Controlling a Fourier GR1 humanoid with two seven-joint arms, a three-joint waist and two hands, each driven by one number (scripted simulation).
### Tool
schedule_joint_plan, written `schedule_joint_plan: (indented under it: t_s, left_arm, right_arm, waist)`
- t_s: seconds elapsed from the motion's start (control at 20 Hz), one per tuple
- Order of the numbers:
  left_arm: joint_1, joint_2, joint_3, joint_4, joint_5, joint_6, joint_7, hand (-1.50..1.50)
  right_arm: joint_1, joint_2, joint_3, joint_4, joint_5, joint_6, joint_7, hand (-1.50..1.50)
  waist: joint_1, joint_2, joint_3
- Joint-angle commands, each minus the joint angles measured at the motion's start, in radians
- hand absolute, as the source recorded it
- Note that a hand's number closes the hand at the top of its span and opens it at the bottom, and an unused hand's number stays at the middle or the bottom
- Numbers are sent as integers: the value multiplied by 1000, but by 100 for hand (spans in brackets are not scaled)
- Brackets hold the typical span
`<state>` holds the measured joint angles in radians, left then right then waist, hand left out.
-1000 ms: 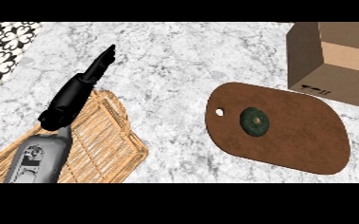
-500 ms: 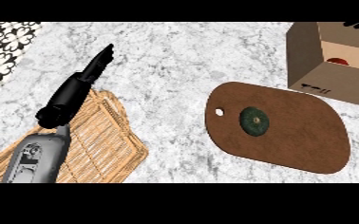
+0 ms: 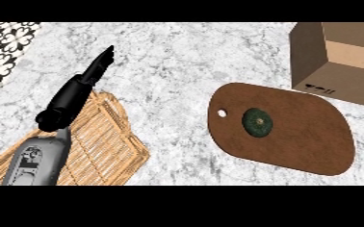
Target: Pick the bell pepper from the cutting board and place it in the cardboard box
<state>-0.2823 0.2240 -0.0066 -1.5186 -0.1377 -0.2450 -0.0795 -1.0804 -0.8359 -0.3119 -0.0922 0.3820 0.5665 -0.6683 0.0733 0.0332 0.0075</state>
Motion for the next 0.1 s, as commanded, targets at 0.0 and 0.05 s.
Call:
schedule_joint_plan:
  t_s: [0.0, 0.05]
  left_arm:
    - [-8, 3, -2, 6, -8, -1, -7, 0]
    - [1, 2, -4, -6, 0, -8, -16, 0]
  right_arm:
    - [-15, -57, -99, 72, -101, 190, 8, -150]
    - [-28, -54, -110, 74, -113, 176, 44, -150]
  waist:
    - [0, 11, 2]
    - [16, 10, 1]
